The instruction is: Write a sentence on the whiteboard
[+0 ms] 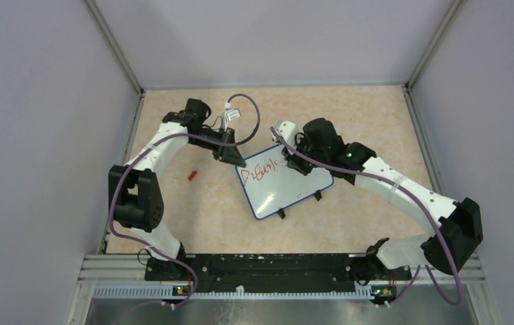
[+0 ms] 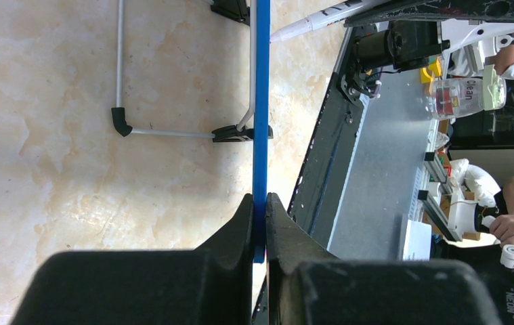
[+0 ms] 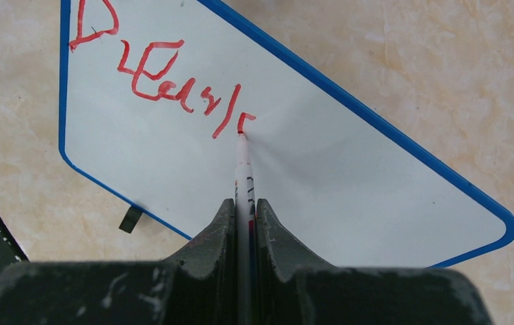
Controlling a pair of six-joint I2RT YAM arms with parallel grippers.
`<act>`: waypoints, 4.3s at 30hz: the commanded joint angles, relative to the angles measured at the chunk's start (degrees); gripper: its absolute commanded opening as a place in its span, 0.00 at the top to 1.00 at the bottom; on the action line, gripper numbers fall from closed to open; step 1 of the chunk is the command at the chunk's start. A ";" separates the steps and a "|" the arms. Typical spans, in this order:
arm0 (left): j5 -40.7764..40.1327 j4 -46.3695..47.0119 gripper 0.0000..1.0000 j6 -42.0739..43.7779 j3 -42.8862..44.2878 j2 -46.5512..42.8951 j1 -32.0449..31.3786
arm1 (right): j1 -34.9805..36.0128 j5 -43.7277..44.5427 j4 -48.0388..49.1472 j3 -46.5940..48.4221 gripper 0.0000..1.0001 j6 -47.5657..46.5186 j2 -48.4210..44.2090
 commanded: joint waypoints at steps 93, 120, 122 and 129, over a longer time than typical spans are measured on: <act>-3.35 -3.37 1.00 3.99 5.75 3.31 -0.56 | -10.15 1.04 5.05 -1.76 1.00 0.80 -2.81; -3.19 -3.45 1.00 4.16 5.65 2.87 -0.56 | -10.24 0.49 2.51 -3.34 1.00 0.17 -3.54; -3.31 -3.61 1.00 4.25 5.57 2.79 -0.60 | -10.92 1.16 2.46 -2.78 1.00 -0.01 -3.09; -3.36 -3.45 1.00 4.25 5.31 2.67 -0.56 | -11.78 2.21 3.28 -0.59 1.00 -0.22 -2.71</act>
